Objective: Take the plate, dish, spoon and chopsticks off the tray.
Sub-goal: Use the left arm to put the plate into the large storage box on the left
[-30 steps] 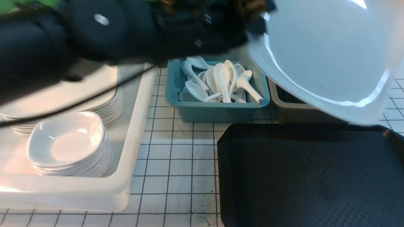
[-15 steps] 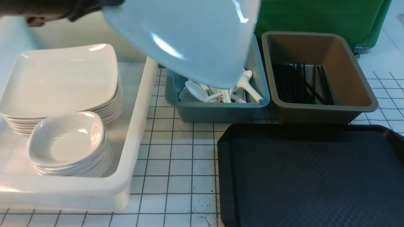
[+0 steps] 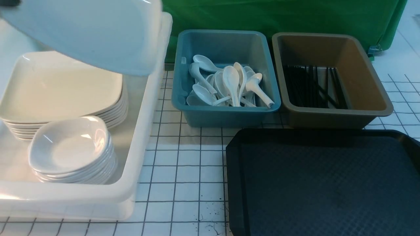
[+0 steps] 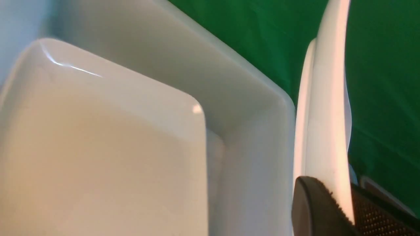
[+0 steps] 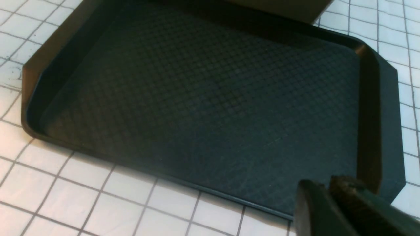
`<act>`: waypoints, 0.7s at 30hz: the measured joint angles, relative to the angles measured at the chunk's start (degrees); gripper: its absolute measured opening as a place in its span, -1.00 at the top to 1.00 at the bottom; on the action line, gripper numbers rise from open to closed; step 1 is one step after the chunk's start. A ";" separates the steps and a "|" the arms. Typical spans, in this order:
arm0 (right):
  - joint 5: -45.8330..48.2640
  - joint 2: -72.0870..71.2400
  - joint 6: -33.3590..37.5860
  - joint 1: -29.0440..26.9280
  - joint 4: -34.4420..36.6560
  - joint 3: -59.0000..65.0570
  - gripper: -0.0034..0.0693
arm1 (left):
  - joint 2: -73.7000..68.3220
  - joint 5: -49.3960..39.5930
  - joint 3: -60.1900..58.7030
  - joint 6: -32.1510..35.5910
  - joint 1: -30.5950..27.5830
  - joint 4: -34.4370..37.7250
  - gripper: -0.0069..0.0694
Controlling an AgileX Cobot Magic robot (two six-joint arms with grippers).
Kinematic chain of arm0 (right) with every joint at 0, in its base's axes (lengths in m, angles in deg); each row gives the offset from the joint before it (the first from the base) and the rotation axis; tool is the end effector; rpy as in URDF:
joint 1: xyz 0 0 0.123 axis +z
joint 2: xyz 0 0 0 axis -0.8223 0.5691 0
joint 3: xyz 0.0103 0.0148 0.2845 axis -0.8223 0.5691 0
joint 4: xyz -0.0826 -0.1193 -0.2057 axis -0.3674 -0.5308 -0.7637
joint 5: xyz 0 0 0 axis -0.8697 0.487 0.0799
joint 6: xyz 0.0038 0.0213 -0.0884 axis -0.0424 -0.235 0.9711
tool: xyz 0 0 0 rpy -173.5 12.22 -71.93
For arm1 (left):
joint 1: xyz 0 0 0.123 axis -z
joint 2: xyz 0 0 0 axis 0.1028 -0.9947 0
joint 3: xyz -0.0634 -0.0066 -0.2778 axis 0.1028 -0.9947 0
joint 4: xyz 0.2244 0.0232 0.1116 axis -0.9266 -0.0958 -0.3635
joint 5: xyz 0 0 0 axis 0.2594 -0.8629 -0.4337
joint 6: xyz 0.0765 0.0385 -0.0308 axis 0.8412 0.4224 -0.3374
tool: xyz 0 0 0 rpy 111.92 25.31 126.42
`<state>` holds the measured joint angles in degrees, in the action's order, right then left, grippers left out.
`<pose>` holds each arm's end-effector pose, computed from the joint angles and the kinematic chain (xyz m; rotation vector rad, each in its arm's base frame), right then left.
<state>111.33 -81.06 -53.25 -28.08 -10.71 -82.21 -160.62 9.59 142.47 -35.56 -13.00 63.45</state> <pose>0.0110 -0.0210 0.3045 -0.3576 1.9409 0.0081 0.2872 0.0651 0.4024 -0.6469 1.9494 -0.4823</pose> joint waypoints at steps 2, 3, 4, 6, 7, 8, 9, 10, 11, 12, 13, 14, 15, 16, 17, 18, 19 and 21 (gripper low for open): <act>0.00 0.00 -0.43 0.00 0.00 0.00 0.56 | -0.06 0.13 0.00 0.00 -3.01 0.17 0.77; 0.00 0.00 -0.64 0.00 0.00 0.00 0.56 | -0.12 0.13 0.00 0.00 -4.31 0.17 0.77; 0.00 0.00 -0.90 0.00 0.00 0.00 0.56 | -0.20 0.13 0.00 0.00 -5.86 0.41 0.77; 0.00 0.00 -1.69 0.00 0.00 0.00 0.56 | -0.81 0.54 -0.45 0.00 -8.70 1.62 0.77; 0.00 0.00 -2.14 0.00 0.00 0.00 0.56 | -1.15 1.16 -1.17 0.61 -9.64 2.78 0.77; 0.00 0.00 -2.30 0.00 0.00 0.00 0.56 | -1.24 1.29 -1.36 0.72 -9.80 3.33 0.77; 0.00 0.00 -2.42 0.00 0.00 0.00 0.56 | -1.90 2.27 -3.23 1.76 -10.72 5.65 0.77; -0.05 0.00 -2.46 0.00 0.00 0.00 0.56 | -2.62 3.08 -4.71 2.89 -11.21 7.70 0.77; -0.05 0.00 -2.49 0.00 0.00 0.00 0.56 | -3.34 3.96 -6.34 3.83 -11.27 9.37 0.77; -0.05 0.00 -2.54 0.00 0.00 0.00 0.56 | -3.49 4.14 -6.67 4.05 -11.27 9.37 0.77; -0.19 0.00 -2.60 0.00 0.00 0.00 0.56 | -4.73 5.78 -9.02 5.36 -11.27 11.65 0.77; -0.19 0.00 -2.64 0.00 0.00 0.00 0.56 | -5.94 7.06 -10.76 6.19 -11.27 13.74 0.77; -0.19 0.00 -2.64 0.00 0.00 0.00 0.56 | -6.14 7.28 -11.02 6.35 -11.27 14.45 0.77; -0.22 0.00 -2.64 0.00 0.00 0.00 0.56 | -8.01 9.07 -12.71 8.40 -11.27 17.36 0.76; -0.22 0.00 -2.64 0.00 0.00 0.00 0.56 | -8.43 9.47 -12.79 9.05 -11.27 17.68 0.76; -0.26 0.00 -2.64 0.00 0.00 0.00 0.56 | -9.73 10.40 -13.16 11.97 -11.27 19.87 0.76; -0.26 0.00 -2.64 0.00 0.00 0.00 0.56 | -10.57 10.84 -13.16 14.38 -11.27 21.75 0.76; -0.26 0.00 -2.64 0.00 0.00 0.00 0.56 | -11.82 10.93 -13.16 18.92 -11.27 24.60 0.76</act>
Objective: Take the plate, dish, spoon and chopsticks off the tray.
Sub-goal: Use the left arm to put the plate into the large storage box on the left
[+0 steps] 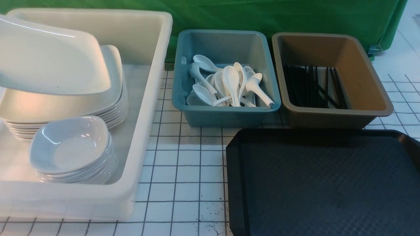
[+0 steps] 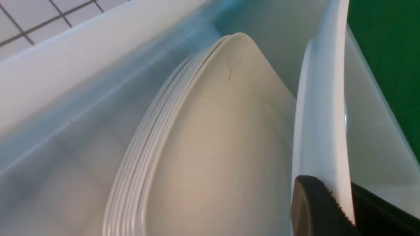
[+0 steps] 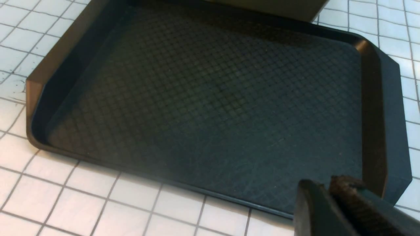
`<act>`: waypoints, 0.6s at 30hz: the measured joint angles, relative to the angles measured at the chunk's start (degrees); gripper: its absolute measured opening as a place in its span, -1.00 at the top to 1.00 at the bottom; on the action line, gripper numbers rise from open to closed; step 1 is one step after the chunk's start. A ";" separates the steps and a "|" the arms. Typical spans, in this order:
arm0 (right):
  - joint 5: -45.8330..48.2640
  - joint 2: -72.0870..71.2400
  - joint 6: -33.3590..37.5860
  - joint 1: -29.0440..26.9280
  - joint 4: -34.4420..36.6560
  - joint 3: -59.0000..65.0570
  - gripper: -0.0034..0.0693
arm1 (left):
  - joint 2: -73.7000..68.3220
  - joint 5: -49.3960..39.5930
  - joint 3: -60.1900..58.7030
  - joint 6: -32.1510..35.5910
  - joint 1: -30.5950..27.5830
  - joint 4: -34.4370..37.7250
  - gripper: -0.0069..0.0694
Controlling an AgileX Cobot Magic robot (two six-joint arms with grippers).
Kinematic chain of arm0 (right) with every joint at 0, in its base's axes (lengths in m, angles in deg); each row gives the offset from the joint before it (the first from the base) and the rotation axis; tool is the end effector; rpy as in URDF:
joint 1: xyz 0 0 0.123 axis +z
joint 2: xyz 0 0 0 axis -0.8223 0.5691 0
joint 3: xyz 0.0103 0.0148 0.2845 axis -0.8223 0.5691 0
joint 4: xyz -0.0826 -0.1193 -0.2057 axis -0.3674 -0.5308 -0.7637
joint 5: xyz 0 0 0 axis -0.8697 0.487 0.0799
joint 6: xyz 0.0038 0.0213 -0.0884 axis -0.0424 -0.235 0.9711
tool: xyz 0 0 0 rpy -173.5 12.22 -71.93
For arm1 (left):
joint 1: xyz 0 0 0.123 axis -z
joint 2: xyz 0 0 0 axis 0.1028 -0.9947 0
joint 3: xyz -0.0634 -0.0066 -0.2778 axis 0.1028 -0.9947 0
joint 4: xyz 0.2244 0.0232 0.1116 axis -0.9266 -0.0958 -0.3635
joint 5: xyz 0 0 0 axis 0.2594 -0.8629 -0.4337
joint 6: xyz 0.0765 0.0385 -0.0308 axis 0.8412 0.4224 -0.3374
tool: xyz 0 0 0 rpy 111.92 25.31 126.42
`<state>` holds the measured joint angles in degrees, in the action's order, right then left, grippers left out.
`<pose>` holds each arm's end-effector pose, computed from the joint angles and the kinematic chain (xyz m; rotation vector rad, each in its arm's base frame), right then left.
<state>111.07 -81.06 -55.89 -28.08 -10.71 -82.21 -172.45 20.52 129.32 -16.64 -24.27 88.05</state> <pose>0.0112 -0.0209 0.3048 -0.3129 1.9444 0.0395 0.3082 0.1400 0.2855 -1.0472 1.9055 -0.4999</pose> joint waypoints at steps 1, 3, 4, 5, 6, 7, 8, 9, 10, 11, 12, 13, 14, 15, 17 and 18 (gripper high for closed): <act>-0.07 0.00 0.00 0.00 0.00 0.00 0.56 | -0.61 -0.26 0.00 2.38 0.00 1.42 0.76; -0.07 0.00 -0.23 0.00 0.00 0.00 0.56 | -1.30 -0.50 0.00 4.90 0.00 2.83 0.76; -0.13 0.00 -1.28 0.00 0.00 0.00 0.56 | -2.32 -0.56 0.00 7.02 0.00 3.85 0.76; -0.13 0.00 -1.28 0.00 0.00 0.00 0.56 | -2.32 -0.56 0.00 7.25 0.00 3.92 0.76; -0.13 0.00 -2.42 0.00 0.00 0.00 0.56 | -3.39 -0.01 0.00 9.02 0.00 4.26 0.76; -0.13 0.00 -2.75 0.00 0.00 0.00 0.56 | -3.98 0.29 0.00 10.07 0.00 4.51 0.77; -0.13 0.00 -2.81 0.00 0.00 0.00 0.56 | -4.58 0.45 0.00 11.27 0.00 4.78 0.77; -0.13 0.00 -2.86 0.00 0.00 0.00 0.56 | -5.03 0.45 0.00 12.26 0.00 5.16 0.77; -0.13 0.00 -2.87 0.00 0.00 0.00 0.56 | -5.62 0.39 0.00 13.28 0.00 5.51 0.77; -0.13 0.00 -2.93 0.00 0.00 0.00 0.56 | -6.23 0.33 0.00 14.05 0.00 5.71 0.77; -0.13 0.00 -2.93 0.00 0.00 0.00 0.56 | -6.34 0.33 0.00 14.17 0.00 5.71 0.77; -0.13 0.00 -3.00 0.00 0.00 0.00 0.56 | -7.38 0.20 0.00 14.90 -0.06 5.82 0.78; -0.13 0.00 -3.00 0.00 0.00 0.00 0.56 | -8.02 0.06 0.00 15.13 -0.06 5.82 0.78; -0.13 0.00 -3.00 0.00 0.00 0.00 0.56 | -8.65 0.01 0.00 15.24 -0.10 5.82 0.78; -0.13 0.00 -3.00 0.00 0.00 0.00 0.55 | -9.76 0.01 0.00 15.28 -0.17 5.74 0.78; -0.13 0.00 -3.00 0.00 0.00 0.00 0.55 | -10.22 -0.01 0.00 15.28 -0.17 5.47 0.77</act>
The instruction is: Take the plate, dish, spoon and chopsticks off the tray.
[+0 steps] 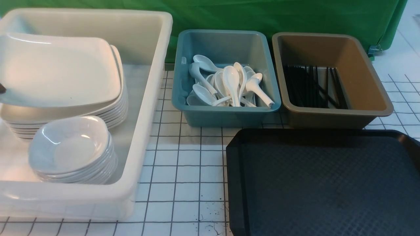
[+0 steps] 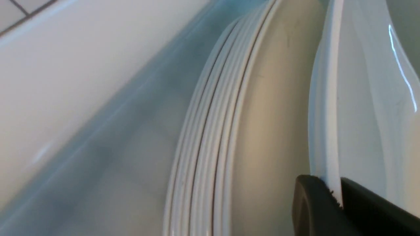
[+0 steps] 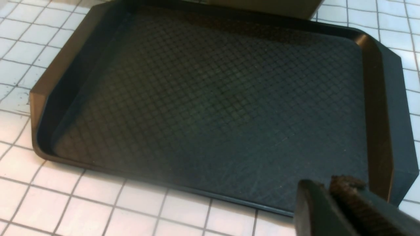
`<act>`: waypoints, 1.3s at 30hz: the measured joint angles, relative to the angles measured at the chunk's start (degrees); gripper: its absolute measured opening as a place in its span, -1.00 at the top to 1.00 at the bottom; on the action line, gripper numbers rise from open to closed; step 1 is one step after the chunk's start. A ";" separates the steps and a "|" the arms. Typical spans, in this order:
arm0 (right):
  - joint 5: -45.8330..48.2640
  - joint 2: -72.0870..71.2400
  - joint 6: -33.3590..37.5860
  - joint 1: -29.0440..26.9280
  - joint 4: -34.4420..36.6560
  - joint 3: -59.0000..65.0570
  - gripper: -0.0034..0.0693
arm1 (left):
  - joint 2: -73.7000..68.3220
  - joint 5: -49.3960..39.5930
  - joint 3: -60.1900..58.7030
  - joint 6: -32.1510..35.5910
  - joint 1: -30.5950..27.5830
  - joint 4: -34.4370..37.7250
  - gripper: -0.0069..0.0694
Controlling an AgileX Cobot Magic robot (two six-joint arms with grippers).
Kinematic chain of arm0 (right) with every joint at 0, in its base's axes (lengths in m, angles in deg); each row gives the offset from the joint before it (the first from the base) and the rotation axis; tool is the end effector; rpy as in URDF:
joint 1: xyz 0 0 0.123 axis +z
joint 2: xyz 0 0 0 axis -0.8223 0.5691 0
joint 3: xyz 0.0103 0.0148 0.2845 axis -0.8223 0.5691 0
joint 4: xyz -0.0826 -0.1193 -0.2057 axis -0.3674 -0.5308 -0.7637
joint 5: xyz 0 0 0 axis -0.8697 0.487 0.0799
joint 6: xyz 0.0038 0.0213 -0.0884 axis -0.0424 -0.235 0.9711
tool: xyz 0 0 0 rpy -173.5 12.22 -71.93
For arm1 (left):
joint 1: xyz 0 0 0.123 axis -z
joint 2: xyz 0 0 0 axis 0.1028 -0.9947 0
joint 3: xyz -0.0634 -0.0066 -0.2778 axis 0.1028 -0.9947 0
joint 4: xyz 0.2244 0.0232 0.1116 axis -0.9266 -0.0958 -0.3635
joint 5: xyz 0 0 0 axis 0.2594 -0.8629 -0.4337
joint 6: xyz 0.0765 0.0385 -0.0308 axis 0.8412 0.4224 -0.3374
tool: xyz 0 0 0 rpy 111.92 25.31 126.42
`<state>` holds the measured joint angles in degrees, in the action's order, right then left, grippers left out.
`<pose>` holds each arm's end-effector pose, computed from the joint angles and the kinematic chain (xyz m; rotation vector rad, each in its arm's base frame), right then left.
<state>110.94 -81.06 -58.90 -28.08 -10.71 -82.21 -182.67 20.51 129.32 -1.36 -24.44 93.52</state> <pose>0.0112 -0.0208 0.3050 -0.2620 1.9503 0.0745 0.3304 0.1522 0.2260 -0.9610 2.0792 -0.4539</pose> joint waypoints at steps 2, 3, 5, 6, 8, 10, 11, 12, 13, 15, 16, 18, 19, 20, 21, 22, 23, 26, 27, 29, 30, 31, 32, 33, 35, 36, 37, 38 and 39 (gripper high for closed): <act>-0.04 0.00 0.00 0.00 0.00 0.00 0.55 | -0.52 -0.05 0.00 0.21 -0.04 -0.87 0.77; -0.04 0.00 0.00 0.00 0.00 0.00 0.54 | -0.67 -0.05 0.05 0.44 -0.04 -1.72 0.76; -0.04 0.00 -0.05 0.00 0.00 0.00 0.54 | -0.86 -0.11 0.05 0.57 -0.04 -2.73 0.75; -0.04 0.00 -0.05 0.00 0.00 0.00 0.54 | -0.91 -0.04 0.11 0.57 -0.11 -4.31 0.73; -0.04 0.00 -0.05 0.00 0.00 0.00 0.54 | -0.97 0.00 0.17 0.63 -0.22 -5.86 0.71; -0.04 0.00 -0.05 0.00 0.00 0.00 0.54 | -1.03 0.00 0.17 0.92 -0.22 -6.96 0.67; -0.04 0.00 -0.05 0.00 0.00 0.00 0.54 | -1.10 0.00 0.17 1.05 -0.22 -7.50 0.64; -0.04 0.00 -0.05 0.00 0.00 0.00 0.54 | -1.17 0.00 0.17 1.20 -0.22 -7.80 0.62; -0.04 0.00 -0.05 0.00 0.00 0.00 0.54 | -1.23 -0.05 0.17 1.28 -0.22 -8.69 0.57; -0.04 0.00 -0.05 0.00 0.00 0.00 0.54 | -1.23 -0.11 0.17 0.93 -0.22 -9.94 0.47; -0.04 0.00 -0.05 0.00 0.00 0.00 0.54 | -1.23 -0.44 0.17 -0.13 -0.22 -10.79 0.40; -0.11 0.00 -0.05 0.00 0.00 0.00 0.54 | -1.23 -1.27 0.36 -3.47 -0.22 -12.54 0.25; -0.11 0.00 -0.05 0.00 0.00 0.00 0.54 | -1.23 -1.69 0.52 -4.39 -0.22 -13.07 0.22; -0.63 0.00 -0.13 0.00 0.22 0.00 0.54 | -1.23 -3.85 1.13 -8.27 -0.22 -15.68 0.06; -1.18 0.00 -0.13 0.00 0.69 0.00 0.54 | -1.23 -4.89 1.59 -9.89 -0.22 -17.75 0.00; -1.82 0.00 -0.08 0.00 1.23 0.00 0.54 | -1.23 -6.36 2.37 -11.86 -0.22 -19.97 -0.08; -2.47 0.00 -0.08 0.00 1.73 0.00 0.55 | -1.23 -8.03 3.33 -13.64 -0.22 -22.25 -0.15; -3.10 0.00 -0.02 0.00 2.49 -0.41 0.65 | -1.23 -13.19 6.60 -17.61 -0.22 -28.01 -0.26; -3.10 0.00 0.14 0.00 2.57 -0.92 0.74 | -1.23 -15.96 8.68 -19.25 -0.22 -30.03 -0.26; -2.90 0.00 0.49 0.00 2.57 -1.94 0.82 | -1.23 -20.05 11.15 -20.83 -0.22 -31.76 -0.23; -2.60 0.00 0.65 0.00 2.62 -2.99 0.82 | -1.23 -23.25 12.68 -21.43 -0.22 -32.10 -0.16; -2.16 0.00 0.96 0.00 2.62 -4.25 0.82 | -1.23 -26.25 14.41 -21.78 -0.22 -31.79 -0.05; -2.07 0.00 1.02 0.00 2.62 -4.25 0.82 | -1.23 -26.25 14.67 -21.75 -0.22 -31.65 -0.05; -0.97 0.00 1.95 0.00 2.62 -5.91 0.82 | -1.23 -29.92 16.32 -21.67 -0.12 -30.24 0.15; 1.58 -0.05 3.23 0.00 2.62 -8.92 0.82 | -1.23 -33.43 17.81 -19.36 0.69 -26.68 0.44; 2.68 -0.05 3.53 0.00 2.62 -10.05 0.82 | -1.17 -34.85 17.98 -17.65 1.52 -25.08 0.58; 4.14 -0.05 4.11 0.00 2.62 -11.50 0.82 | -1.17 -36.09 18.19 -15.80 2.66 -23.37 0.68; 5.40 -0.05 4.46 0.00 2.62 -12.68 0.82 | -1.17 -36.71 18.25 -14.79 3.51 -22.25 0.73; 7.03 -0.05 5.01 0.00 2.61 -14.35 0.82 | -1.17 -37.99 18.30 -13.22 5.90 -21.19 0.79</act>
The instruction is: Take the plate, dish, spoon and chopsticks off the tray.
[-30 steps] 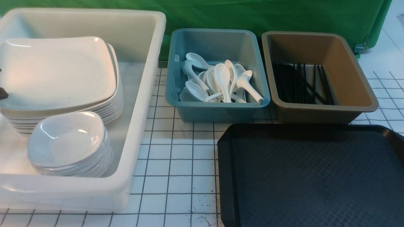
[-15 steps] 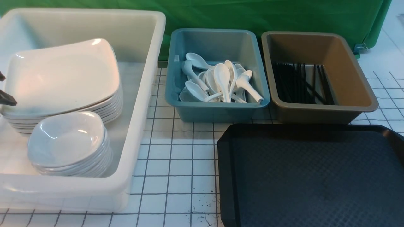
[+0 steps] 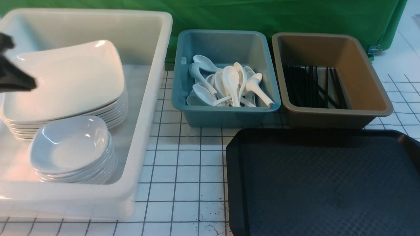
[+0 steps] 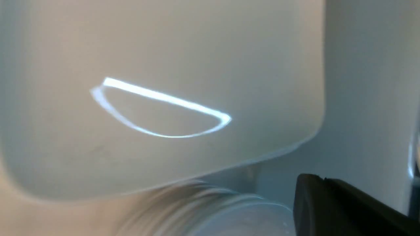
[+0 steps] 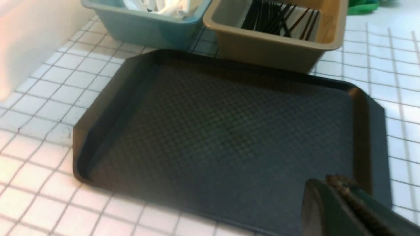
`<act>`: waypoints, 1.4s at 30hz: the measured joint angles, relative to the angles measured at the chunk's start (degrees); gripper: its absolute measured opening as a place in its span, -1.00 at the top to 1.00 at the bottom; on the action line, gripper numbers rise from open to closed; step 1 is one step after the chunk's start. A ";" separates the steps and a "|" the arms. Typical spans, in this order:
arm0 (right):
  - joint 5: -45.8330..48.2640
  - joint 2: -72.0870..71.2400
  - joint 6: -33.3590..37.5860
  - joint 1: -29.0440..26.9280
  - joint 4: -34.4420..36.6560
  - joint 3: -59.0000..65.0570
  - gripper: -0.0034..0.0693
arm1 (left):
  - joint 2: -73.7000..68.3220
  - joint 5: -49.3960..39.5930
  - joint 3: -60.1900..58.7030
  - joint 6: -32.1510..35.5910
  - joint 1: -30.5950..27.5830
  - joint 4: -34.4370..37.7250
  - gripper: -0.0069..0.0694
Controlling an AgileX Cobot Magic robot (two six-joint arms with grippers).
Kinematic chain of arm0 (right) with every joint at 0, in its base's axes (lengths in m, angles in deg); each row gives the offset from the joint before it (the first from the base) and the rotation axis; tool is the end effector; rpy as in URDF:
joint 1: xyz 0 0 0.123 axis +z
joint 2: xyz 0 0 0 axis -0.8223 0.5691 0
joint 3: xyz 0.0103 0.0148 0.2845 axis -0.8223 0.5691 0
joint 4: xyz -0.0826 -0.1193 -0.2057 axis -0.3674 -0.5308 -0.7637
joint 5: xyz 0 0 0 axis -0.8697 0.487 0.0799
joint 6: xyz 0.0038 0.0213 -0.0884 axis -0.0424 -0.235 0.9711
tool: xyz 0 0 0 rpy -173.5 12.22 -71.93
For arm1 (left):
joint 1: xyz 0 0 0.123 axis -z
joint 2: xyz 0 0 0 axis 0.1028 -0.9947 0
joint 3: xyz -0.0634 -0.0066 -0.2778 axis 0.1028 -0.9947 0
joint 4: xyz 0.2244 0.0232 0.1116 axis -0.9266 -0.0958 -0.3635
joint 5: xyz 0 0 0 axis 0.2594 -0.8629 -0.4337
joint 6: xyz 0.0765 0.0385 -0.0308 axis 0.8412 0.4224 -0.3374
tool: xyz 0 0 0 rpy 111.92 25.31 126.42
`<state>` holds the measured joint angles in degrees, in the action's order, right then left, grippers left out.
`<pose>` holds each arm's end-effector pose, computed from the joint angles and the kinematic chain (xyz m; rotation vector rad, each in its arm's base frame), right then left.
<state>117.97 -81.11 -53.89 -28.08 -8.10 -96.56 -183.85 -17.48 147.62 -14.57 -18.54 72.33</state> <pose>-0.0259 -0.0377 0.3589 -0.2710 1.8347 0.1094 0.3466 0.0948 0.2861 -0.4484 2.5265 -0.8008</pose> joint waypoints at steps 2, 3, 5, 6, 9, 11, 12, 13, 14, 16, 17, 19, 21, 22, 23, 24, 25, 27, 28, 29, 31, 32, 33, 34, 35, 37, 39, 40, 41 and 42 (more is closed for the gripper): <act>0.01 0.00 0.16 0.00 -0.06 -2.41 0.82 | 0.00 -1.39 0.06 1.03 3.55 0.22 0.82; 0.01 -0.12 0.16 0.00 0.00 -3.15 0.82 | 0.00 -2.01 0.06 1.32 5.17 0.16 0.83; 0.01 -0.39 0.16 0.00 0.00 -4.27 0.82 | 0.00 -3.74 0.06 1.91 9.04 0.03 0.83; 0.01 -0.63 0.16 0.00 0.07 -4.39 0.82 | 0.05 -4.62 0.06 2.53 10.86 -0.09 0.83; 0.01 -1.00 0.16 0.00 0.07 -4.16 0.82 | 1.32 -5.69 0.06 3.16 15.93 -1.99 0.83; -0.06 -1.11 0.16 0.00 0.12 -3.69 0.82 | 2.11 -5.78 0.06 3.27 17.48 -2.93 0.83; -0.10 -1.23 0.16 0.00 0.12 -2.93 0.82 | 3.43 -5.89 0.06 3.41 19.54 -3.86 0.83; -0.45 -1.24 0.16 0.00 0.17 -2.05 0.82 | 4.43 -6.10 0.06 3.53 20.87 -4.60 0.83; -2.31 -1.29 0.09 0.00 0.60 -0.29 0.82 | 5.67 -6.11 0.06 3.66 22.34 -5.29 0.83; -6.02 -1.29 -0.15 0.00 1.48 2.31 0.82 | 7.27 -6.23 0.06 3.73 24.01 -5.85 0.83; -9.49 -1.29 -0.29 0.00 2.12 4.58 0.82 | 8.37 -6.34 0.06 3.78 25.16 -6.03 0.83; -15.07 -1.29 -0.67 0.00 2.77 8.83 0.82 | 9.83 -6.47 0.06 3.89 26.13 -6.15 0.82; -19.26 -1.24 -1.54 0.00 3.03 11.83 0.82 | 10.66 -6.54 0.06 3.89 26.51 -6.15 0.83; -22.42 -1.24 -2.28 0.00 3.02 13.90 0.82 | 11.03 -6.54 0.06 3.89 26.57 -6.15 0.83; -24.95 -1.24 -2.93 0.00 3.04 15.83 0.82 | 11.30 -6.54 0.06 3.89 26.57 -6.15 0.83; -26.76 -1.24 -3.32 0.00 3.11 17.58 0.82 | 11.47 -6.54 0.06 3.84 26.57 -6.25 0.83; -28.69 -1.19 -3.55 0.00 3.16 19.11 0.82 | 11.54 -6.54 0.06 3.63 26.51 -6.47 0.83; -31.16 -1.19 -3.70 0.00 3.22 21.38 0.82 | 11.54 -6.54 0.06 3.41 26.51 -7.08 0.83; -31.73 -1.19 -3.70 0.00 3.22 22.06 0.82 | 11.54 -6.54 0.06 3.21 26.51 -7.25 0.83; -32.20 -1.19 -3.76 0.00 3.22 22.91 0.82 | 11.54 -6.54 0.06 3.08 26.51 -7.37 0.83; -32.59 -1.19 -3.76 0.00 3.22 24.09 0.81 | 11.54 -6.54 0.06 3.03 26.51 -7.46 0.83; -32.59 -1.19 -3.76 0.00 3.22 24.09 0.81 | 11.54 -6.54 0.06 2.97 26.51 -7.44 0.83; -32.59 -1.19 -3.76 0.00 3.22 24.97 0.81 | 11.54 -6.54 0.06 2.88 26.51 -7.76 0.83; -32.52 -1.19 -3.76 0.00 3.22 25.26 0.80 | 11.54 -6.54 0.06 2.88 26.51 -7.94 0.83; -32.46 -1.19 -3.76 0.00 3.22 25.46 0.79 | 11.54 -6.54 0.06 2.84 26.51 -8.39 0.83; -32.46 -1.19 -3.80 0.00 3.22 25.46 0.78 | 11.54 -6.54 0.06 2.65 26.51 -8.73 0.83; -32.46 -1.19 -3.80 0.00 3.22 25.46 0.77 | 11.54 -6.54 0.06 2.47 26.51 -8.81 0.83; -32.46 -1.19 -3.80 0.00 3.22 25.46 0.76 | 11.54 -6.54 0.06 2.23 26.51 -8.81 0.83; -32.46 -1.19 -3.82 0.00 3.22 25.46 0.76 | 11.54 -6.54 0.06 1.44 26.51 -8.81 0.83; -32.46 -1.19 -3.86 0.00 3.22 25.46 0.75 | 11.54 -6.54 0.06 0.44 26.51 -8.87 0.83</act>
<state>85.51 -82.30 -57.75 -28.08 -4.88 -71.10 -172.30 -24.02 147.68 -14.13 7.98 63.47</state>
